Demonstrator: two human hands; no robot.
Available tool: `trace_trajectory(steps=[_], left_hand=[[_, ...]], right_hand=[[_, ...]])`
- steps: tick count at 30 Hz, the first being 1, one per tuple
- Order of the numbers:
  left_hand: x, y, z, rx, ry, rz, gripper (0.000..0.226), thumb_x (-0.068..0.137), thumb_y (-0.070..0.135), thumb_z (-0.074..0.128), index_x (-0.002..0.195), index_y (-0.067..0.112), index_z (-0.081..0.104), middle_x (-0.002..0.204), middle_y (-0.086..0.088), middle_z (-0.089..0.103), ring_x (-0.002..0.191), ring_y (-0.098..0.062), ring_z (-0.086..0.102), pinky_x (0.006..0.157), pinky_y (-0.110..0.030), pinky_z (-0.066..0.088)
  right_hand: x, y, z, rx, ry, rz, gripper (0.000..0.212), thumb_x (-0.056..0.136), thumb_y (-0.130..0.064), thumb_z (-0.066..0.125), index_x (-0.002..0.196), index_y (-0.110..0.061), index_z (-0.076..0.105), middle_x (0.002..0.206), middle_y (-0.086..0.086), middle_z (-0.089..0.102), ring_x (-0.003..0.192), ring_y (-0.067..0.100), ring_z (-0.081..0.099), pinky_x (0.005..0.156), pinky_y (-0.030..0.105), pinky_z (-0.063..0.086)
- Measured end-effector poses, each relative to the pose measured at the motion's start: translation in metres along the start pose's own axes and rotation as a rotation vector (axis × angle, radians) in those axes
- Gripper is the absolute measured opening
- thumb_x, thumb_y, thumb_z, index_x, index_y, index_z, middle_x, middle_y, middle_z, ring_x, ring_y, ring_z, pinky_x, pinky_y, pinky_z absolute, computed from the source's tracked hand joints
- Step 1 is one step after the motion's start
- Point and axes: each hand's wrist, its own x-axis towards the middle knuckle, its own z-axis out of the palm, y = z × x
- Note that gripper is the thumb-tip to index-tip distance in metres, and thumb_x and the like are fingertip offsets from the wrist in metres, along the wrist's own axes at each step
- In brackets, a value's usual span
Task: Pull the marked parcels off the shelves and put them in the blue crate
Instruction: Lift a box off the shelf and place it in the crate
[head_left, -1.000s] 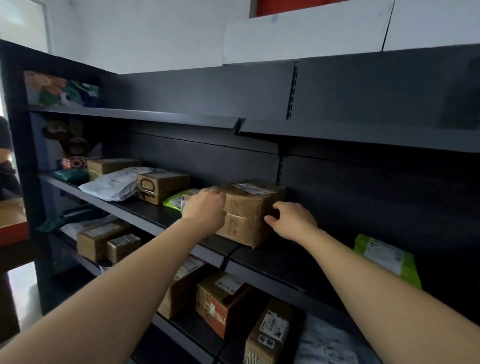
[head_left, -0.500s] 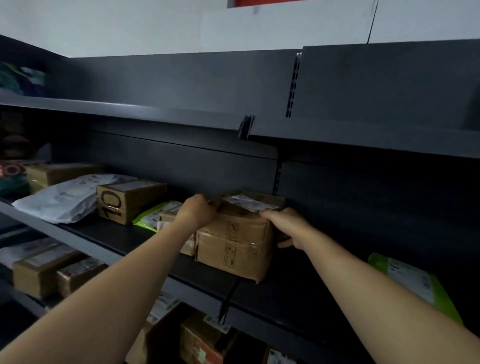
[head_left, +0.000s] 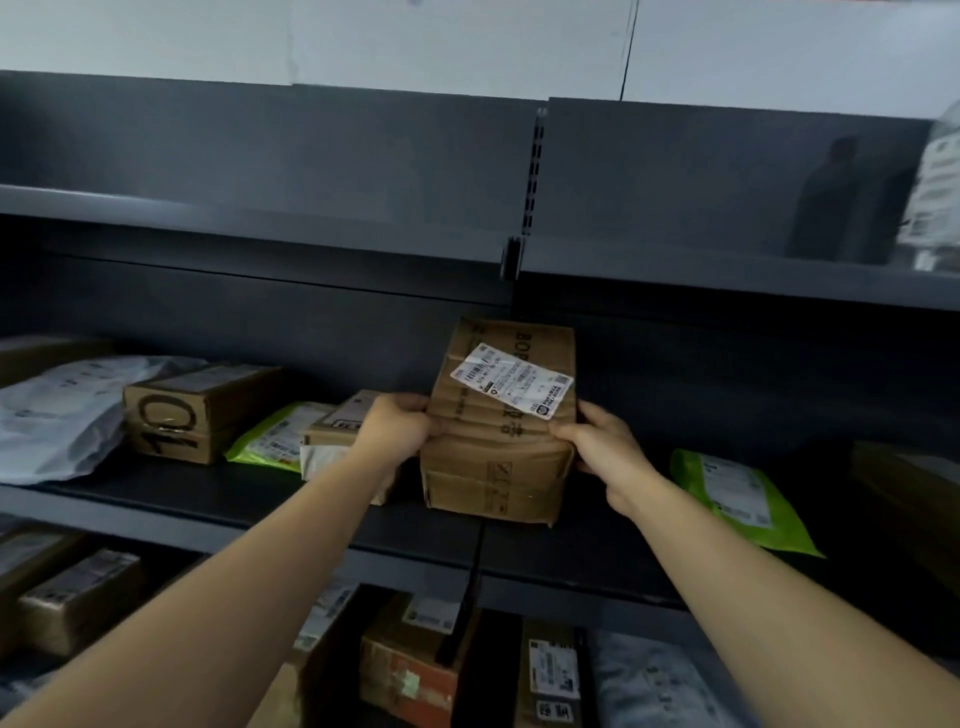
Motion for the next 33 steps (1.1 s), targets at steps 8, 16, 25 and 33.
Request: trace_trajectory(steps=[8,16,25,33], left_hand=[[0.003,0.006,0.049,-0.045,-0.1,-0.044,0.044,0.087,0.017,0.069,0.129,0.008,0.056,0.112,-0.006,0.065,0.097,-0.019,0.06,0.077,-0.029,0.046],[0.025,-0.002,0.06,0.183,-0.139,0.101,0.031,0.093,0.03,0.061,0.116,0.01,0.067,0.112,-0.003,0.068,0.107,-0.021,0.061,0.093,-0.036,0.051],[0.066,-0.009,-0.07,0.922,0.184,0.234,0.023,0.091,0.024,0.055,0.106,0.013,0.069,0.107,-0.013,0.069,0.099,-0.032,0.063,0.081,-0.037,0.051],[0.079,-0.04,-0.123,0.619,0.008,-0.078,0.027,0.096,0.014,0.05,0.113,-0.001,0.064,0.114,-0.018,0.066,0.105,-0.035,0.063,0.091,-0.042,0.053]], right_hand=[[0.01,0.002,-0.032,-0.093,0.161,0.021,0.051,0.091,-0.035,0.058,0.14,-0.029,0.047,0.134,-0.001,0.057,0.116,0.019,0.056,0.099,0.036,0.047],[0.034,0.003,-0.036,-0.631,0.221,-0.048,0.035,0.099,-0.038,0.041,0.127,-0.02,0.053,0.13,0.008,0.056,0.111,0.025,0.053,0.098,0.037,0.045],[0.021,-0.05,0.087,-0.688,-0.023,-0.482,0.053,0.098,-0.042,0.046,0.146,-0.021,0.039,0.151,0.0,0.04,0.138,0.022,0.035,0.11,0.033,0.031],[0.019,-0.033,0.178,-0.324,-0.243,0.058,0.04,0.098,-0.037,0.05,0.129,-0.011,0.053,0.122,-0.001,0.058,0.104,0.017,0.055,0.08,0.027,0.045]])
